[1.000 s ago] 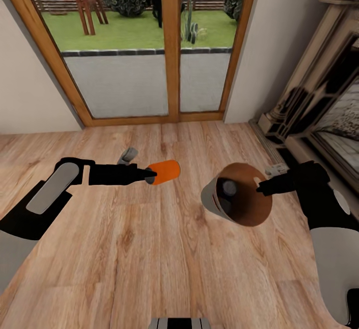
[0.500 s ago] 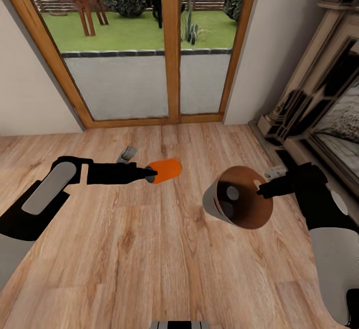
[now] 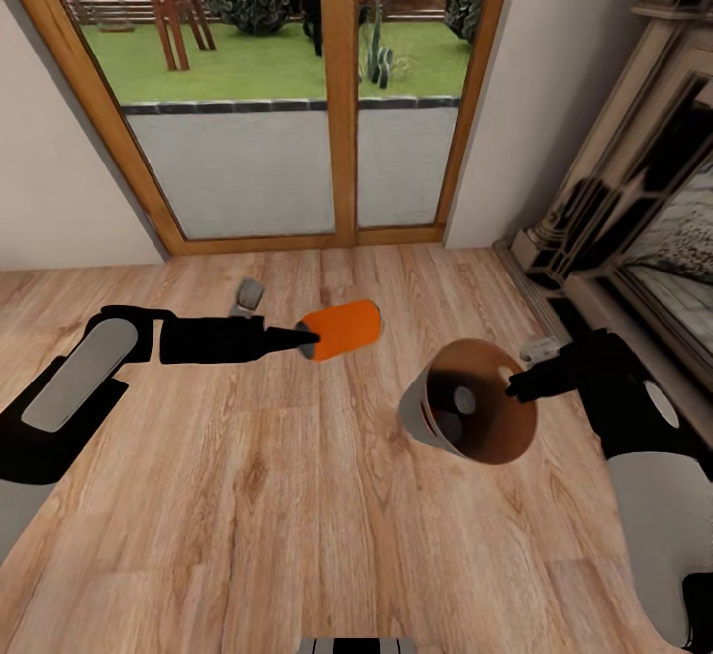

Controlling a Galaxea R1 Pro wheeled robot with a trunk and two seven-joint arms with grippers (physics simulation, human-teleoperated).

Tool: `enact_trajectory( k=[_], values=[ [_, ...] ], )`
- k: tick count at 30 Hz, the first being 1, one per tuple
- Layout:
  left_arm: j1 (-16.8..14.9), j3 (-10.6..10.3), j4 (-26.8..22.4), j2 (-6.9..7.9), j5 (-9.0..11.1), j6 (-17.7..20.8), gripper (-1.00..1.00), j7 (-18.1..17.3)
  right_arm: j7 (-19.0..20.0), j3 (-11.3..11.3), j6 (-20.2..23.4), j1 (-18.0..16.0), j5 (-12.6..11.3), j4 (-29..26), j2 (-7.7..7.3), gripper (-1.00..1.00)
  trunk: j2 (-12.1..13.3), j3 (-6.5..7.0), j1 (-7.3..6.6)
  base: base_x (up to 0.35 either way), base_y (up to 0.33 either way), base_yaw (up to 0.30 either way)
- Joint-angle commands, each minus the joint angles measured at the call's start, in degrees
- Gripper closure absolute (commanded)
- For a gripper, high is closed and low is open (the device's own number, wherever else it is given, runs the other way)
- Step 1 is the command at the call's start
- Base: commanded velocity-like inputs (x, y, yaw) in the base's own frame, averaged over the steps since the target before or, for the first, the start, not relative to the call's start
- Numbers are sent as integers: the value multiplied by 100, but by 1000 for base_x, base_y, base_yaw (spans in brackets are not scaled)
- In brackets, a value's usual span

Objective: Put the three can of soda from the living room inside the tash can in the kitchen.

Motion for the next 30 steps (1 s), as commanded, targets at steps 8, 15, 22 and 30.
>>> enact_trajectory(
  k=[8, 15, 22, 30],
  values=[
    [-10, -26, -41, 0, -19, 0, 100, -417, -130, 129, 56, -6, -90, 189, 117, 100, 0, 1, -1, 0, 0, 0],
    [-66, -98, -38, -48, 28, 0, 100, -549, -459, 185, 56, -8, -84, 362, 438, 100, 0, 1, -1, 0, 0, 0],
    [-87, -427, 41, -58, 102, 0, 100, -557, -543, 253, 56, -14, -82, 441, 608, 100, 0, 1, -1, 75, 0, 0],
    [-225, -1020, 322, -121, 139, 0, 100, -533, -615, 298, 56, -26, 126, 497, 843, 100, 0, 1, -1, 140, 0, 0]
  ],
)
